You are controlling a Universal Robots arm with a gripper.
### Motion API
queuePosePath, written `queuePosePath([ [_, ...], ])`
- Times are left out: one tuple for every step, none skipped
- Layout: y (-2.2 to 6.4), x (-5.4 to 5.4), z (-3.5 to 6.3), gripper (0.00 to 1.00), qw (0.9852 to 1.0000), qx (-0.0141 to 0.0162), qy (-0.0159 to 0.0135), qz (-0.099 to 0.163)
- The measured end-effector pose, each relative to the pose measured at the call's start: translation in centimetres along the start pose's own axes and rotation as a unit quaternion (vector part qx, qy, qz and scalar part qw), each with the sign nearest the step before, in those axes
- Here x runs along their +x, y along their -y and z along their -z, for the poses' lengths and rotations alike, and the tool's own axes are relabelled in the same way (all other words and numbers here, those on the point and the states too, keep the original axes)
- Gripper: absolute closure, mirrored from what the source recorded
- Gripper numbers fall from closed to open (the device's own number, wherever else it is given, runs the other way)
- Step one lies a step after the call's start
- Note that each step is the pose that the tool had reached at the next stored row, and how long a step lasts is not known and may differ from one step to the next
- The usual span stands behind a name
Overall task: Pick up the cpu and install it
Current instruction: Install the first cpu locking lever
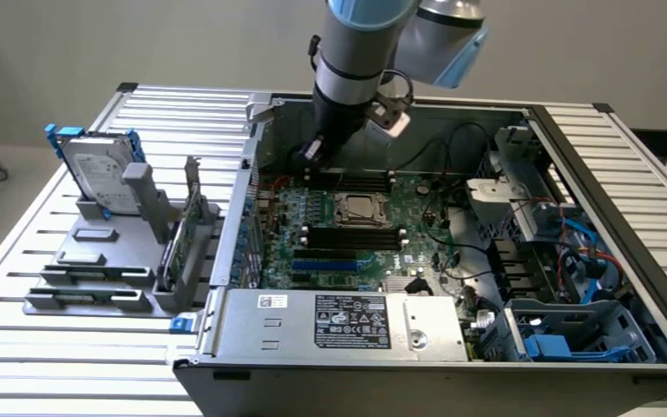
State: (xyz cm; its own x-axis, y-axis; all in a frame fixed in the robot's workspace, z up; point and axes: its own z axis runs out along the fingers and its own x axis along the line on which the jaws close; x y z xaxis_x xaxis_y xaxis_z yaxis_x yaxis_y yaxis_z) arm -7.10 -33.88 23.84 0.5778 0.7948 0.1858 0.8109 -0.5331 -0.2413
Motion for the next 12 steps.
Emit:
queuePosePath([
  [0.03, 0.04, 0.0, 0.89, 1.0, -0.0045, -0.0033, -0.001],
  [0.05, 0.08, 0.0, 0.89, 0.9999, -0.0089, -0.0064, -0.001],
  [0.08, 0.11, -0.01, 0.89, 0.9999, -0.0133, -0.0096, -0.001],
  [0.1, 0.14, -0.02, 0.89, 0.9997, -0.0181, -0.0131, -0.002],
  [0.12, 0.17, -0.02, 0.89, 0.9996, -0.0231, -0.0166, -0.003],
  [0.12, 0.18, -0.03, 0.89, 0.9994, -0.0268, -0.0196, -0.004],
  [0.12, 0.17, -0.04, 0.89, 0.9993, -0.0291, -0.0214, -0.007],
  [0.1, 0.17, -0.12, 0.89, 0.9992, -0.0309, -0.0232, -0.013],
  [0.08, 0.14, -0.23, 0.89, 0.999, -0.0328, -0.025, -0.019],
  [0.04, 0.12, -0.34, 0.89, 0.9987, -0.0344, -0.0264, -0.025],
  [0.01, 0.09, -0.46, 0.89, 0.9985, -0.0362, -0.0278, -0.031],
  [-0.01, 0.07, -0.57, 0.89, 0.9982, -0.0381, -0.0292, -0.036],
])
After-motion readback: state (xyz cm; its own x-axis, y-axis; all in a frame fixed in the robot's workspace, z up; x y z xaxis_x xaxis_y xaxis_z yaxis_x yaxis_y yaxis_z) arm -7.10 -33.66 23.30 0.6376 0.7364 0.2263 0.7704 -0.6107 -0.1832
